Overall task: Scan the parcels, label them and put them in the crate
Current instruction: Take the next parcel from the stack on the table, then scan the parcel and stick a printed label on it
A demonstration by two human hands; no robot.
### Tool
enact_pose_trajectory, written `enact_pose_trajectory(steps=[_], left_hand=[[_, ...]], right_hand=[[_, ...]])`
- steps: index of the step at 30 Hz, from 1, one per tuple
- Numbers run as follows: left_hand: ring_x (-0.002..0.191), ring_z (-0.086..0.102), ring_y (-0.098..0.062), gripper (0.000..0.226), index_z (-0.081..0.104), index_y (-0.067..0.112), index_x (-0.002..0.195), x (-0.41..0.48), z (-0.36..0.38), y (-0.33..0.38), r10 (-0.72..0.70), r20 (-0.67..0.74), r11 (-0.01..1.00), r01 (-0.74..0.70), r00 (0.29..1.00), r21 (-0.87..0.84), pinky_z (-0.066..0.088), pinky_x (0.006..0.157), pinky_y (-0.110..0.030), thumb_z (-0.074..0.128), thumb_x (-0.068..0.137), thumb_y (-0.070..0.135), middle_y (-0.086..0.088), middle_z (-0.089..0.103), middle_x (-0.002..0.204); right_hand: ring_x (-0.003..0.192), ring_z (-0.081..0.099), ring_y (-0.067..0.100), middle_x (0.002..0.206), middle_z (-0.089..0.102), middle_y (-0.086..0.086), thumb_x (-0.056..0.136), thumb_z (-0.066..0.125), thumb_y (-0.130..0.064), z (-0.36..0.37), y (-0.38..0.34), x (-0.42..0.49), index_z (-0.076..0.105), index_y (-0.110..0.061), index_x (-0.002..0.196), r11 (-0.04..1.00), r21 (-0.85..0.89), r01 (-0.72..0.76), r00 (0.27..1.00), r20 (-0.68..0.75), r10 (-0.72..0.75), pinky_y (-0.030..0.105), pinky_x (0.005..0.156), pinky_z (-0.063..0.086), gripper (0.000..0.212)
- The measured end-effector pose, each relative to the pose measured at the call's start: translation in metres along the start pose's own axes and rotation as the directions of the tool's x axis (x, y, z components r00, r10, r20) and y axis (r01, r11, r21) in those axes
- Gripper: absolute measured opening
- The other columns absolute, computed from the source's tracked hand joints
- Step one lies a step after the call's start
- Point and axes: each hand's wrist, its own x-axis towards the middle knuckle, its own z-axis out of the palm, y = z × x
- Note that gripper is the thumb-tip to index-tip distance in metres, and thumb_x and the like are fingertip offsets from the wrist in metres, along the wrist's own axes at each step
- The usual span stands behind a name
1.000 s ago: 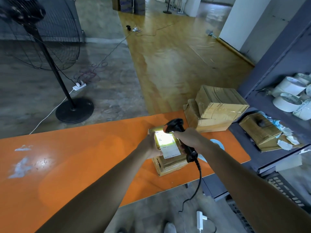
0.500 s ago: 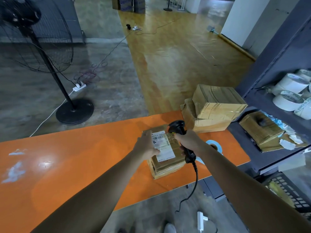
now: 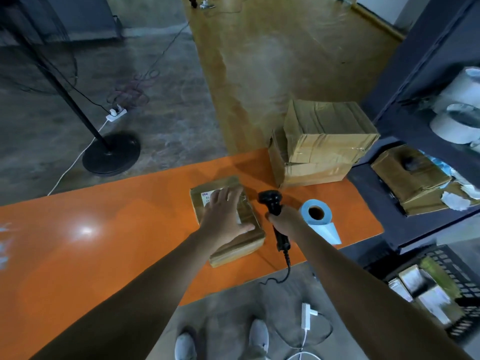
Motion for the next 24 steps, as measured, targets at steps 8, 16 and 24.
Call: enact_pose_trajectory(steps=[8, 16, 24], left_hand=[[0.147, 0.007, -0.028, 0.101, 0.012, 0.027, 0.152, 0.011, 0.017, 0.015, 0.035, 0.011, 0.996, -0.036, 0.999, 0.085, 0.023, 0.116, -0.051, 0.071, 0.076, 0.058, -0.005, 0.015, 0.157], [0.147, 0.004, -0.027, 0.102, 0.009, 0.026, 0.153, 0.021, 0.019, 0.037, 0.075, 0.034, 0.990, -0.078, 0.997, 0.117, 0.020, 0.117, -0.050, 0.068, 0.078, 0.060, -0.004, 0.010, 0.159], [0.142, 0.015, -0.028, 0.096, 0.018, 0.025, 0.150, 0.025, 0.037, 0.064, 0.154, -0.012, 0.981, -0.151, 0.988, 0.125, 0.029, 0.113, -0.049, 0.069, 0.076, 0.059, -0.004, 0.024, 0.148]], right_hand=[[0.090, 0.064, 0.032, 0.095, 0.063, 0.015, 0.099, 0.055, -0.036, 0.010, 0.021, 0.017, 0.058, -0.002, 0.108, 0.997, -0.079, 0.019, 0.999, -0.024, -0.021, 0.034, 0.067, 0.045, 0.035], [0.102, 0.059, 0.034, 0.104, 0.060, 0.013, 0.100, 0.047, -0.025, -0.015, 0.036, 0.006, 0.058, -0.006, 0.112, 0.995, 0.030, 0.100, 0.981, -0.168, -0.093, 0.032, 0.073, 0.039, 0.026], [0.121, 0.046, 0.032, 0.128, 0.053, 0.012, 0.089, 0.056, -0.053, -0.027, 0.073, 0.009, 0.038, -0.018, 0.137, 0.933, -0.361, -0.018, 0.932, -0.344, -0.115, 0.044, 0.096, 0.042, 0.062]])
